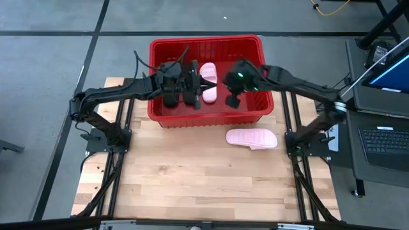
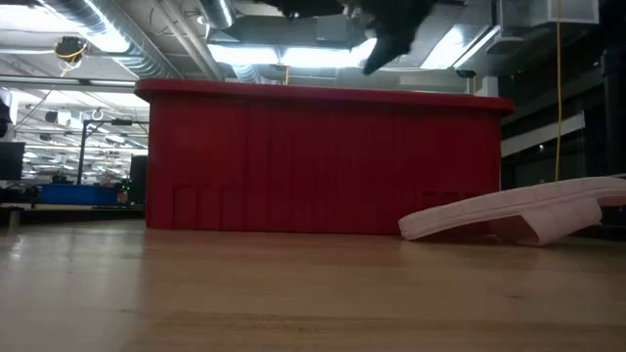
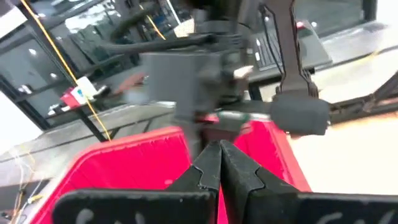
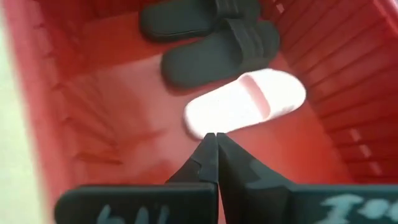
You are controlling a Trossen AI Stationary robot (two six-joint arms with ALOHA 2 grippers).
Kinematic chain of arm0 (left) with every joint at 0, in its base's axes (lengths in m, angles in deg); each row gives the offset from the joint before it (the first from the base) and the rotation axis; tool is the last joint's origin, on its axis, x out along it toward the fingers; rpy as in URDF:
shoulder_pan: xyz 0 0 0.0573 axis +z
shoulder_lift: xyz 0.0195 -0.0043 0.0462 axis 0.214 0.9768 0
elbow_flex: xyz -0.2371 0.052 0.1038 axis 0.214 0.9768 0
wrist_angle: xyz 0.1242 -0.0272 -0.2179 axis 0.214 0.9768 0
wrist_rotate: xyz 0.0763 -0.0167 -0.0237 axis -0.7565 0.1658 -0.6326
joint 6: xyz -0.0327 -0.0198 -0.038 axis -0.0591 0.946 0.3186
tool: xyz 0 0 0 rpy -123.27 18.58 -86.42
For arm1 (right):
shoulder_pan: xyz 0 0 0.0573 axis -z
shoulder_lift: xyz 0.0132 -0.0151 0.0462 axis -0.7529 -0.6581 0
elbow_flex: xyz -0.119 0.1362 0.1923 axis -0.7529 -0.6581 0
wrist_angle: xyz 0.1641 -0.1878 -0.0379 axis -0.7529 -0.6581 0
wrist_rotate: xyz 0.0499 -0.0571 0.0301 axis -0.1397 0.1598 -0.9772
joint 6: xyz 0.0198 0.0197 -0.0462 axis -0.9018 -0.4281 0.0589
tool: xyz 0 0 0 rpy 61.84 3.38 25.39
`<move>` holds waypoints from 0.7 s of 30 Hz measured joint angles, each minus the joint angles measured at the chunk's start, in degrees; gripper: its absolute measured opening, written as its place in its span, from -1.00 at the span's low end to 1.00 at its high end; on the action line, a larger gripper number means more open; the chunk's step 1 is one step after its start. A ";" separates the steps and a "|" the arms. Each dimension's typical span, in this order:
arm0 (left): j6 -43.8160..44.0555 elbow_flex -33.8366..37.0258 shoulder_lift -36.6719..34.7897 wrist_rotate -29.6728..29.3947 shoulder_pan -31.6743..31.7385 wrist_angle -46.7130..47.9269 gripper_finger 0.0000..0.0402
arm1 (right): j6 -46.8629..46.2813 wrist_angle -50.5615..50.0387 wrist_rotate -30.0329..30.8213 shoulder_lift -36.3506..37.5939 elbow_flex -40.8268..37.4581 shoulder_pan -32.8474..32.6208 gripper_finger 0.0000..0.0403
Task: Pick and place slides into bin
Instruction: Put the pink slipper into the red bin
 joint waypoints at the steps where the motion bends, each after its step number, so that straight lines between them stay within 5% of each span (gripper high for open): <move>1: 0.47 -0.01 0.17 -0.86 -0.84 -0.25 -0.99 | -1.51 1.46 0.17 2.83 -3.38 -0.80 -0.99; 11: 4.69 0.00 1.03 -3.93 -7.77 -1.10 -0.99 | -11.90 18.11 6.18 26.04 -29.28 -15.88 -1.00; 21: 7.81 0.00 1.01 -6.17 -9.87 -2.37 -0.99 | -24.91 17.54 24.74 30.32 -36.41 -35.17 -1.00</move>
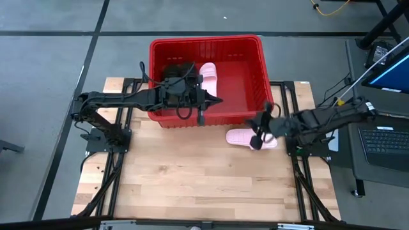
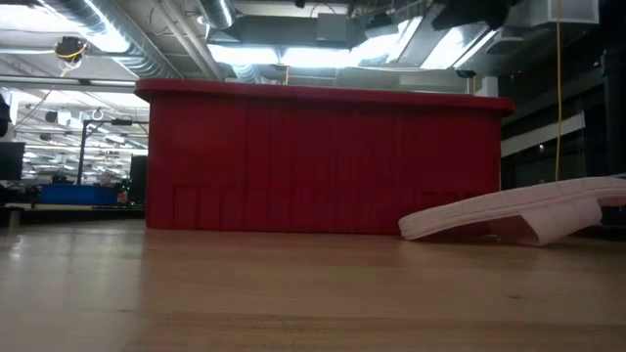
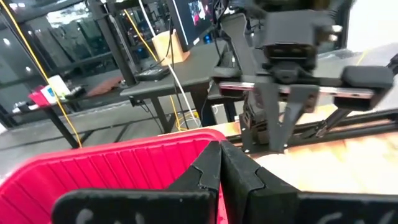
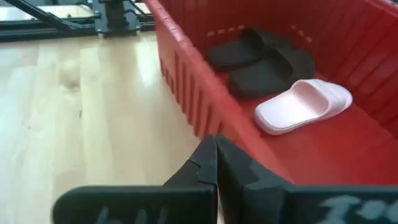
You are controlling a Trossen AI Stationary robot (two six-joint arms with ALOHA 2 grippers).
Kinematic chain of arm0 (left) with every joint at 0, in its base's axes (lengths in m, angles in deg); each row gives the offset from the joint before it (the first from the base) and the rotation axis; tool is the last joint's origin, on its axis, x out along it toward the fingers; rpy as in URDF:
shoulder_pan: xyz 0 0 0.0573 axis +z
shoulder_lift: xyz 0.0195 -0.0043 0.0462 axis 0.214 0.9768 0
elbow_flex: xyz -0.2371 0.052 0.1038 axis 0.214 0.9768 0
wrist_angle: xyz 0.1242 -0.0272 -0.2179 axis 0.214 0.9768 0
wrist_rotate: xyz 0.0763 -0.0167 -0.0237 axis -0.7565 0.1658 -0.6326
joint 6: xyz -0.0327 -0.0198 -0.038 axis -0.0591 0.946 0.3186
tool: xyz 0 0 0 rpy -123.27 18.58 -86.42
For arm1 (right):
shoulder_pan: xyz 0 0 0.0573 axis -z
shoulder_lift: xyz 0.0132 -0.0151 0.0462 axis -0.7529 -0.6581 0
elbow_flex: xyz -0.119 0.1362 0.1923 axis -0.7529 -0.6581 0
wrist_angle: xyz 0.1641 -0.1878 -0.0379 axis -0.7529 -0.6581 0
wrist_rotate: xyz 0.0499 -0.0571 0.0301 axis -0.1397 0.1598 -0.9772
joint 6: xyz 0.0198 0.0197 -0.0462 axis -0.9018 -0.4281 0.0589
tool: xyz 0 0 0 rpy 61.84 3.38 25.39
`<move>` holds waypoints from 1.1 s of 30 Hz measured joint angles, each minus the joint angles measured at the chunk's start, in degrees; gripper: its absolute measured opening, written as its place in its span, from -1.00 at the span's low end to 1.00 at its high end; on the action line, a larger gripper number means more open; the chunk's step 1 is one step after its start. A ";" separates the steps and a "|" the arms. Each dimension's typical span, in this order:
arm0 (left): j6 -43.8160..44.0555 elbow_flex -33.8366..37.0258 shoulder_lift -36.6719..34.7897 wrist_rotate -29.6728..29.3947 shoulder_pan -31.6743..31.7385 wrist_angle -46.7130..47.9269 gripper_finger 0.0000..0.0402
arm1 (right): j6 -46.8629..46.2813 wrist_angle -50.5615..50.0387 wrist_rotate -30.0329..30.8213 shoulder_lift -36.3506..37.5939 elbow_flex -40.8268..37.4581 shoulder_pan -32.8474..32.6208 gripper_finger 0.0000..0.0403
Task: Pick and place slides into bin
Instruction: Put the pink slipper into the red bin
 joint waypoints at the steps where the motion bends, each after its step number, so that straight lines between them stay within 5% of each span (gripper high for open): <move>1: 0.66 0.00 0.00 0.00 -0.02 0.11 -0.99 | -1.48 -0.57 1.37 -0.11 -0.25 -1.63 -1.00; 16: 1.56 0.00 0.00 -2.75 -0.02 0.69 -0.99 | -28.31 -13.16 12.95 -6.96 -0.29 -17.44 -1.00; 26: -0.07 0.00 0.00 -3.04 -0.02 1.79 -0.98 | -50.03 -21.98 11.45 -12.44 1.37 -22.96 -1.00; 33: -2.99 0.01 0.00 -3.02 0.01 2.23 -0.98 | -64.70 -38.10 5.76 -21.03 12.73 -23.36 -1.00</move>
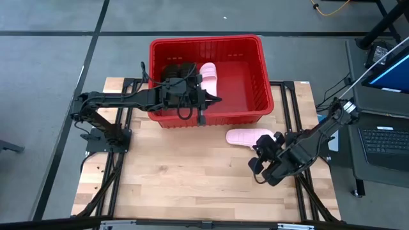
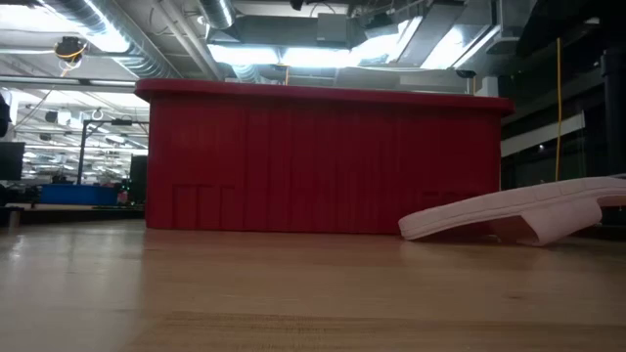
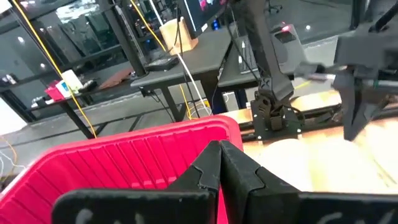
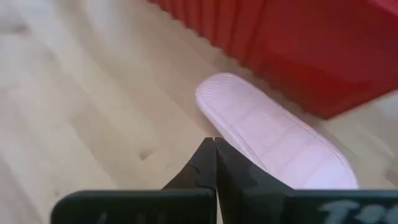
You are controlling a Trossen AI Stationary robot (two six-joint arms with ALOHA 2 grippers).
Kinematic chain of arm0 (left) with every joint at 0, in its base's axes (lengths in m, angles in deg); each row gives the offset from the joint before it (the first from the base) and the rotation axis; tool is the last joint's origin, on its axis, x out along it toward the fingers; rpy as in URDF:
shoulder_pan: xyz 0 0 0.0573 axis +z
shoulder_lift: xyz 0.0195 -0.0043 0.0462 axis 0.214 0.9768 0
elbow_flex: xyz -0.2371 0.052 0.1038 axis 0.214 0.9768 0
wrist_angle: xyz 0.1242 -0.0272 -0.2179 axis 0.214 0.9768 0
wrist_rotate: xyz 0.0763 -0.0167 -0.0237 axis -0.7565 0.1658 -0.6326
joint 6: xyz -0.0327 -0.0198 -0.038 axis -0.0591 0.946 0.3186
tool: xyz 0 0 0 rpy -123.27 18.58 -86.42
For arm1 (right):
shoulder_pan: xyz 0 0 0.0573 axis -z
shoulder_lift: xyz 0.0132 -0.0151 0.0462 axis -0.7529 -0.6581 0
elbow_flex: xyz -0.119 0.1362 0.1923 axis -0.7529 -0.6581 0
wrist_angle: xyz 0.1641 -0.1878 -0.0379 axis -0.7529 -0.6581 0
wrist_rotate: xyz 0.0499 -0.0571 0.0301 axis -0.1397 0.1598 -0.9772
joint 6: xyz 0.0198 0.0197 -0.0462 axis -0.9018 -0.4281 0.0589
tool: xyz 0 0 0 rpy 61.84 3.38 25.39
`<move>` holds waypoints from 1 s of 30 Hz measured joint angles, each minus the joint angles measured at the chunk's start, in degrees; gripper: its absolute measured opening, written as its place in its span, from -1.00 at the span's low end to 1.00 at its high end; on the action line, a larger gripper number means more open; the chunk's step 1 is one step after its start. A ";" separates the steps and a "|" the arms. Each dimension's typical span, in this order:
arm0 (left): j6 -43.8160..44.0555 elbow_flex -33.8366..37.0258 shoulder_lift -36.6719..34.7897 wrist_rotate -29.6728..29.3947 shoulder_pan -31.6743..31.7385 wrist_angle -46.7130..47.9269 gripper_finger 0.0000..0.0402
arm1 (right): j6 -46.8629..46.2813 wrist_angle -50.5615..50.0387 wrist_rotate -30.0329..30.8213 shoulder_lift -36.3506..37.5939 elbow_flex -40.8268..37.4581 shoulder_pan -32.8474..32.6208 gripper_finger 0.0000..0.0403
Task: Pick and place slides into bin
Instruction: Put the pink slipper into the red bin
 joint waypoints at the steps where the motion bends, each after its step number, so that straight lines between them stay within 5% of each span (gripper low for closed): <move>1: -0.02 -0.01 0.00 0.00 0.01 0.57 -0.99 | -2.46 -2.54 -0.02 -1.67 2.01 -0.22 -1.00; 8: -0.56 0.00 -1.94 1.58 0.08 9.53 -0.99 | -16.26 -7.70 4.46 -13.12 12.60 -3.77 -1.00; 15: -0.59 -0.01 -5.39 11.32 0.04 11.20 -0.99 | -38.47 -11.10 6.91 -23.60 13.42 -8.17 -1.00; 21: -1.77 -0.01 -7.61 11.86 0.08 16.21 -0.99 | -51.48 -17.44 6.73 -31.74 13.42 -10.02 -1.00; 30: -2.10 0.01 -8.55 11.98 0.08 18.00 -0.99 | -52.59 -16.65 0.85 -35.00 13.42 -8.90 -1.00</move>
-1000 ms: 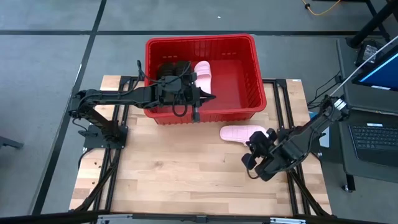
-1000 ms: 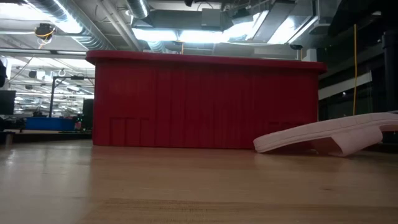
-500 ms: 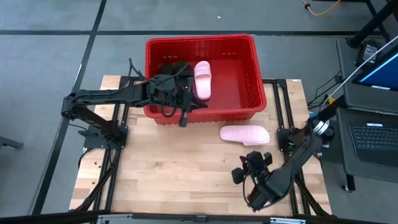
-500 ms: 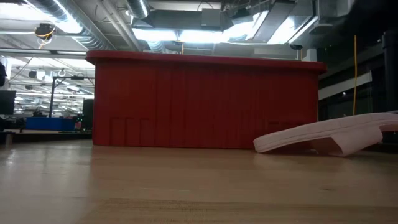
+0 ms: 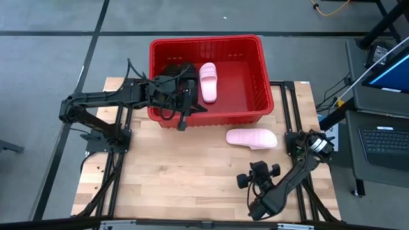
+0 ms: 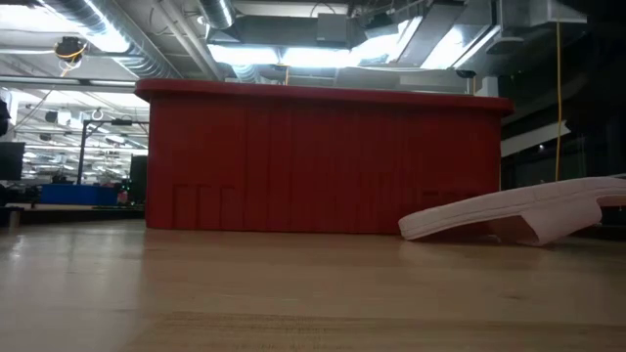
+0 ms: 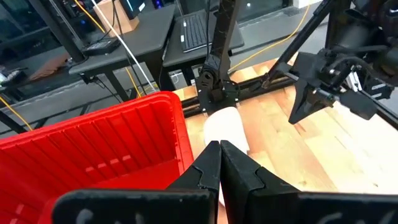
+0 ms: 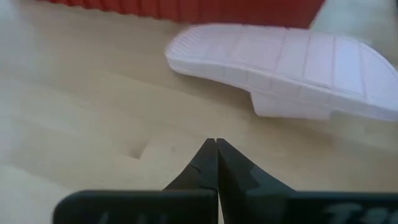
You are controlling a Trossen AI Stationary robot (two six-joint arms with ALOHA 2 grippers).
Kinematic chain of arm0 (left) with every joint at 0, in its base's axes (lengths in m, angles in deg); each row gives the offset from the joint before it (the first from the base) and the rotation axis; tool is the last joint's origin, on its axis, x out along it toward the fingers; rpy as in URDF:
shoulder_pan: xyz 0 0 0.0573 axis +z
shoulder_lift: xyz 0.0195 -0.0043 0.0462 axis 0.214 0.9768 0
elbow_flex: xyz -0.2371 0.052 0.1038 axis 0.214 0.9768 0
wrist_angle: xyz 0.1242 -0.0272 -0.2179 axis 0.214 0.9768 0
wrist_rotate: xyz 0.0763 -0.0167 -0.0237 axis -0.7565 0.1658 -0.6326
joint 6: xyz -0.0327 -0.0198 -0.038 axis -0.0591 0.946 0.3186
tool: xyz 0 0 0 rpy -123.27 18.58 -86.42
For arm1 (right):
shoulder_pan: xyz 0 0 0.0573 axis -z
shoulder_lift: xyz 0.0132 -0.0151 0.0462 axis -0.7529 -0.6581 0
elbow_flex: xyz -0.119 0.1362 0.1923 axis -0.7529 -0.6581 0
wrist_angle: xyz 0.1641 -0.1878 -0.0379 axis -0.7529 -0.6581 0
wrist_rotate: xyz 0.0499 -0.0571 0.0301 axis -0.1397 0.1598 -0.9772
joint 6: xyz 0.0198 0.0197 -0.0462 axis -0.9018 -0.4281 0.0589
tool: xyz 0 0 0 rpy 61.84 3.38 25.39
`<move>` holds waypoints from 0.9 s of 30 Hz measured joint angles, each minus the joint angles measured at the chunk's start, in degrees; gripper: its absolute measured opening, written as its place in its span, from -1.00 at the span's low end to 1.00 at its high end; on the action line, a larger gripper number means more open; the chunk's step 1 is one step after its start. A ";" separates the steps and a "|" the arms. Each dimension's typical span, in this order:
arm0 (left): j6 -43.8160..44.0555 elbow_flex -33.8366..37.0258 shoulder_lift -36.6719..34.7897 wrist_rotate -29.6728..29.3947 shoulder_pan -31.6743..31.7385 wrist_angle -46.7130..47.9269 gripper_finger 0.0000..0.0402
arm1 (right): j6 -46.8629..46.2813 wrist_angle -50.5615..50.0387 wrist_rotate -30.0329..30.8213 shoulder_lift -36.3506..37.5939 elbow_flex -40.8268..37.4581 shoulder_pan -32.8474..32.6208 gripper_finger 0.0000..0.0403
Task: Pick and place slides into bin
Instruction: Put the pink slipper into the red bin
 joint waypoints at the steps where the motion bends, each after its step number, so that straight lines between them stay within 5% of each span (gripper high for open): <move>1: 0.00 0.00 0.00 0.00 0.00 -0.02 -0.99 | -0.02 -0.05 -0.95 0.00 0.00 0.42 -1.00; 11: 0.04 0.00 0.02 0.00 0.00 -0.04 -0.99 | 1.93 0.42 -2.14 0.00 0.00 4.17 -0.96; 17: 0.19 0.00 0.04 0.00 0.00 -0.04 -0.99 | 10.74 0.46 -11.15 0.00 0.00 7.00 -0.98; 27: 0.01 0.00 0.07 -0.02 0.00 -0.02 -0.98 | 6.38 0.86 -11.36 -2.63 0.00 10.66 -0.98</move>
